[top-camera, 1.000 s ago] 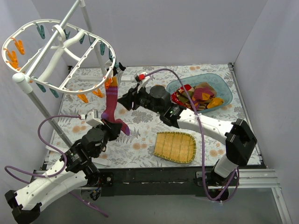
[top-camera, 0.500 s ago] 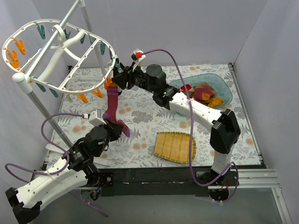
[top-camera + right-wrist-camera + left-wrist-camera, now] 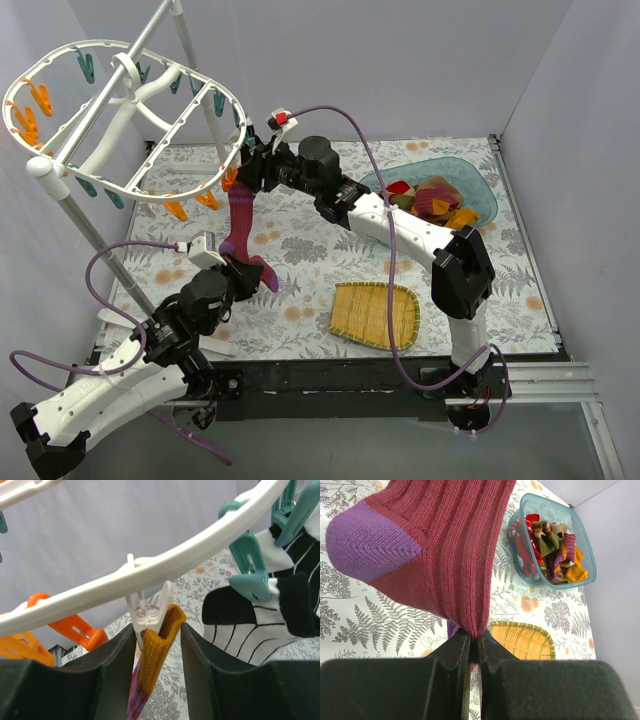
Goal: Remove the socks clipped to the hanger
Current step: Remove the sock from the hanger.
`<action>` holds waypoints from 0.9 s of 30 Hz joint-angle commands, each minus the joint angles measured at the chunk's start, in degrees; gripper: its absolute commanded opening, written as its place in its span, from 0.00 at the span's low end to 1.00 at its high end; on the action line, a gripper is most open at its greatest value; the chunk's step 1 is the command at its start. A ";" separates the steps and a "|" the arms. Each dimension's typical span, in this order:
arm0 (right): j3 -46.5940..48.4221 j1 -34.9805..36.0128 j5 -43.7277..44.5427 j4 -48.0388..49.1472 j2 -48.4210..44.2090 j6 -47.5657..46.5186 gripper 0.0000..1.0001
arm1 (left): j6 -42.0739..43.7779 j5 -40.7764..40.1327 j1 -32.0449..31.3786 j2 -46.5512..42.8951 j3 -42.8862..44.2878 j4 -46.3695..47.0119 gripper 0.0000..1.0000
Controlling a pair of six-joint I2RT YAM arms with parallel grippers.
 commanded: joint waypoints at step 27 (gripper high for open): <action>1.22 0.30 -0.16 15.28 0.17 4.83 0.41 | 1.26 -1.20 -0.01 1.44 2.40 -0.41 0.00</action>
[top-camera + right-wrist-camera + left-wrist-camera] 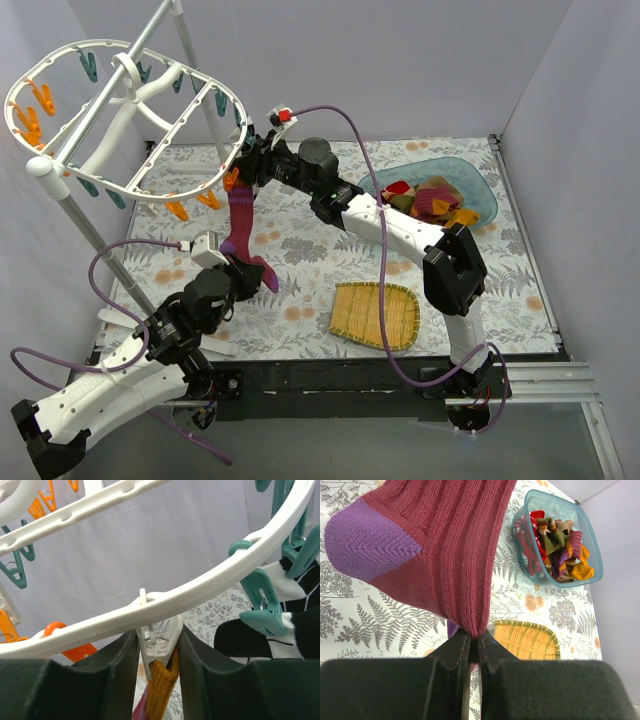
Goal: Remove the socks clipped to the hanger
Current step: Remove the sock from the hanger.
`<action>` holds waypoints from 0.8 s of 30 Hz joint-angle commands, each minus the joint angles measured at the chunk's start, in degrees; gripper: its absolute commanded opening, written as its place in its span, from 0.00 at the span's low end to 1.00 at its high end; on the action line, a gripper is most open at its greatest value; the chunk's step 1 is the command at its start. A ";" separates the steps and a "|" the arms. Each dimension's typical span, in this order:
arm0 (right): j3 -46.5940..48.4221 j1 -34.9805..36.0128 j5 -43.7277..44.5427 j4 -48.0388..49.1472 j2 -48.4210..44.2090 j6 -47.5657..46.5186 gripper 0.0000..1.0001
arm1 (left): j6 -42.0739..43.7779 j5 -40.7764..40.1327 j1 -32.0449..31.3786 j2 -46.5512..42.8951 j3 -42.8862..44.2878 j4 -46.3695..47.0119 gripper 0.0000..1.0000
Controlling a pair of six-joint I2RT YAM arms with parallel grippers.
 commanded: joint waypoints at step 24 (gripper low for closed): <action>-4.65 0.56 0.47 7.84 -5.88 0.76 0.47 | 0.58 -0.56 -0.01 -0.46 1.99 -1.27 0.00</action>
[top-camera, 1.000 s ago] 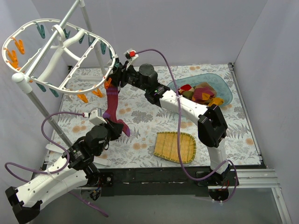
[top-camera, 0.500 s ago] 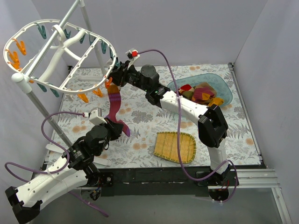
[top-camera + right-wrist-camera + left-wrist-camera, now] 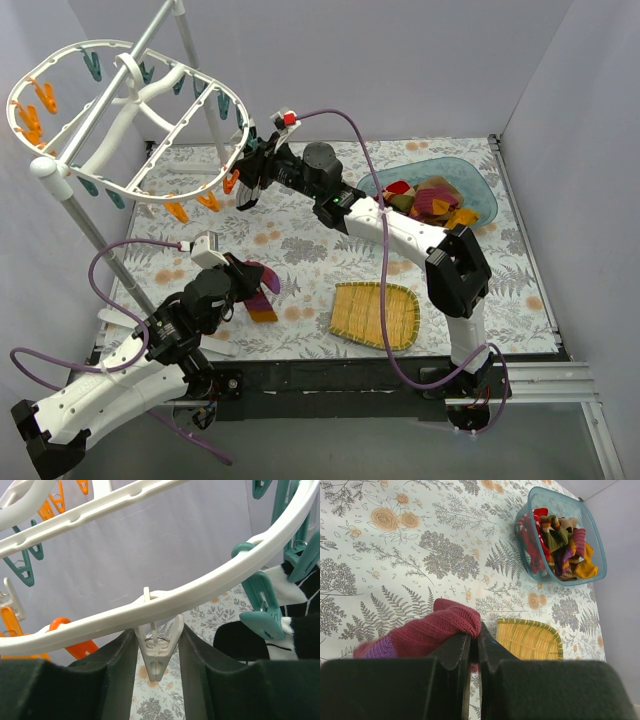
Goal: Remove the socks clipped to the hanger
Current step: Remove the sock from the hanger, then place the sock in the bin.
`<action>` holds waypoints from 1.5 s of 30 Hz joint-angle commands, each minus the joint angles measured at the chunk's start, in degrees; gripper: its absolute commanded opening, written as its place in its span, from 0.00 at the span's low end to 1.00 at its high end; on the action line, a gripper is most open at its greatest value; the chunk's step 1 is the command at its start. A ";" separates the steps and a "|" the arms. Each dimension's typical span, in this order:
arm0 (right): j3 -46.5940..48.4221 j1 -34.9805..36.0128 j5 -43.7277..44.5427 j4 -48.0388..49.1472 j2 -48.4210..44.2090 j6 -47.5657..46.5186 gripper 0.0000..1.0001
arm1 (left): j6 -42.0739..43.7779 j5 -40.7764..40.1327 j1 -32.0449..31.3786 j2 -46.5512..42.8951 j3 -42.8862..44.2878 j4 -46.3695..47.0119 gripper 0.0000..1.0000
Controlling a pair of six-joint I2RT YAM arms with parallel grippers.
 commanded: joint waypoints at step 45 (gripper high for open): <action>-52.41 0.23 53.36 -34.77 -88.01 0.35 0.87 | 21.11 7.94 -10.56 52.72 39.04 33.35 0.00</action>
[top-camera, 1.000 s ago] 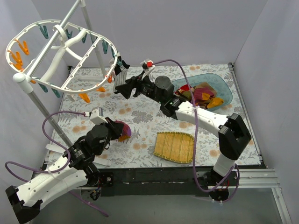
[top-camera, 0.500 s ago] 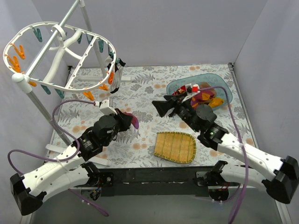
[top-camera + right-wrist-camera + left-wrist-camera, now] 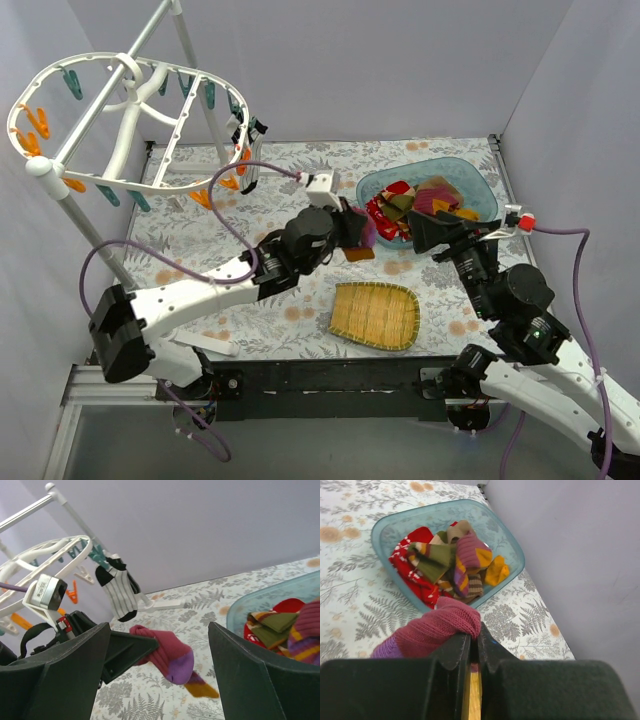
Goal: Remove the socks clipped to the hanger
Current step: Place the sock in the bin.
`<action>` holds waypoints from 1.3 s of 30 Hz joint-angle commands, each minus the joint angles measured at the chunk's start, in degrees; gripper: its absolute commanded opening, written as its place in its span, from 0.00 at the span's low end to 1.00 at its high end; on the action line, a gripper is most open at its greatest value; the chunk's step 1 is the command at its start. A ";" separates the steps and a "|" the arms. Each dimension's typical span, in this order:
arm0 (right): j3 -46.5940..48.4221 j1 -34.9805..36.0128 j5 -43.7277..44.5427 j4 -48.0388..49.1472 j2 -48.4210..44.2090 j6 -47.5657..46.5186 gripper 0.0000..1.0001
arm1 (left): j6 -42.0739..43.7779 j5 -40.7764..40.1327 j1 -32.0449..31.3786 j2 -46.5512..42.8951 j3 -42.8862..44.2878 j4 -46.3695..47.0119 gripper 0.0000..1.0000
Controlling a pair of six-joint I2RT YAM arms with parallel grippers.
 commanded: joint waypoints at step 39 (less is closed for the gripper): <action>3.16 0.25 16.29 -17.18 -10.28 2.37 0.90 | 9.74 13.61 7.58 46.79 34.12 12.32 0.29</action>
